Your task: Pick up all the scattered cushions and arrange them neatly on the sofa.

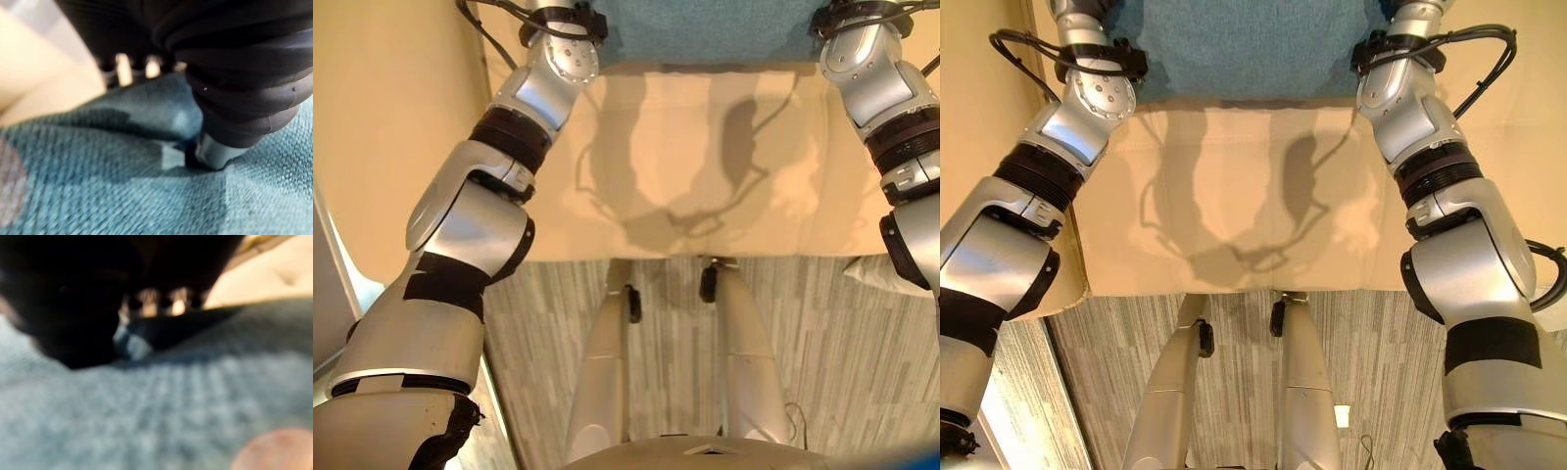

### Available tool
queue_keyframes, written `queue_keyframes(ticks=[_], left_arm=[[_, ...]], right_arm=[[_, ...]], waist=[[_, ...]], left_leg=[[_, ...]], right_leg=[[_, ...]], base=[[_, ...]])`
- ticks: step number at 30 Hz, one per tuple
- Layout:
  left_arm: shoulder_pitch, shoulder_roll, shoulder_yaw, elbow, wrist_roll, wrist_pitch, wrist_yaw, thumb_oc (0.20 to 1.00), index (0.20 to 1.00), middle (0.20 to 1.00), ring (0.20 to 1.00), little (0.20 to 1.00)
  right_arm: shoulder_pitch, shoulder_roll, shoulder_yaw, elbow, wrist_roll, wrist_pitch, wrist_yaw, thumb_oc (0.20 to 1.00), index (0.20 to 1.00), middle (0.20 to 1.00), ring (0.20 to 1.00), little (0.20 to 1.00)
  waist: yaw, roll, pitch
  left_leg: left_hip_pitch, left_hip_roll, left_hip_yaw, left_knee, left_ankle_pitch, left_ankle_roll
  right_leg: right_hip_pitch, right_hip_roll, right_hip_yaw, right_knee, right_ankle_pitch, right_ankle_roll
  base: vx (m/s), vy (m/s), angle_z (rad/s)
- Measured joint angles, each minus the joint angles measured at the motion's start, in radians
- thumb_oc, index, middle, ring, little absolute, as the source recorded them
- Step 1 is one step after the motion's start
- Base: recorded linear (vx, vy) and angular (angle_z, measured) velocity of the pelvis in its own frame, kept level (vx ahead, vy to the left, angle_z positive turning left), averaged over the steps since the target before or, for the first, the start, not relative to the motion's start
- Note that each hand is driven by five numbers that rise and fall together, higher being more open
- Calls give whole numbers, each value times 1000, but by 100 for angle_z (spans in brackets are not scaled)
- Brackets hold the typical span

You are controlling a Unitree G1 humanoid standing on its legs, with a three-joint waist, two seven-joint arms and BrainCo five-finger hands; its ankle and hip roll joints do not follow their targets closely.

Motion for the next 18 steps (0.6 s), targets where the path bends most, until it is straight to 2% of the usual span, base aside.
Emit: queue_keyframes(ticks=[2, 3, 4, 5, 6, 11, 18], left_arm=[[-21, -11, -5, 37, -7, 0, -5, 200, 200, 200, 200, 200], [-28, -10, -7, 36, -14, 0, -11, 796, 796, 796, 796, 796], [-34, -12, -6, 41, -20, -2, -17, 1000, 1000, 1000, 1000, 1000], [-40, -15, -6, 50, -23, -2, -23, 1000, 1000, 1000, 1000, 1000], [-48, -20, -6, 54, -76, -2, -51, 1000, 1000, 1000, 1000, 1000], [-48, -23, -1, 52, -137, -2, -89, 1000, 1000, 1000, 1000, 1000], [-9, -28, 92, 26, -228, -14, -131, 1000, 1000, 1000, 1000, 1000]], right_arm=[[-25, 11, 24, 43, 23, 2, 17, 200, 200, 200, 200, 200], [-28, 11, 24, 43, 32, 3, 24, 200, 200, 200, 200, 200], [-32, 11, 31, 49, 44, 3, 27, 485, 485, 485, 485, 485], [-40, 13, 32, 60, 59, 1, 35, 580, 580, 580, 580, 580], [-72, 12, 61, 98, 130, 5, 77, 1000, 1000, 1000, 1000, 1000], [-79, -3, 72, 99, 178, 18, 124, 1000, 1000, 1000, 1000, 1000], [-70, -25, 37, 78, 179, 31, 146, 1000, 1000, 1000, 1000, 1000]], waist=[[0, 0, 0], [-1, 0, 0], [0, 1, 0], [0, 1, -1], [0, 1, -1], [1, 1, -1], [1, 1, -1]], left_leg=[[-14, -1, -4, -11, 17, -4], [-24, 0, -5, -10, 15, -3], [-30, -1, -10, -14, 18, -4], [-33, -2, -12, -18, 23, -2], [-48, -3, -12, -17, 28, -3], [-56, -3, -15, -16, 35, -4], [-56, -3, -14, 11, 28, -7]], right_leg=[[-22, -1, 0, 6, 3, 3], [-32, -1, 0, 9, 2, 5], [-38, -1, -1, 8, 4, 3], [-44, 0, -1, 9, 6, 1], [-60, -1, -1, 12, 8, -1], [-66, -1, -3, 14, 13, -6], [-65, -2, 0, 39, 8, 2]], base=[[12, -4, 4], [-26, -7, 4], [0, 0, 0], [-10, -32, 2], [0, 0, 0], [-29, -1, 0], [-10, -7, 1]])
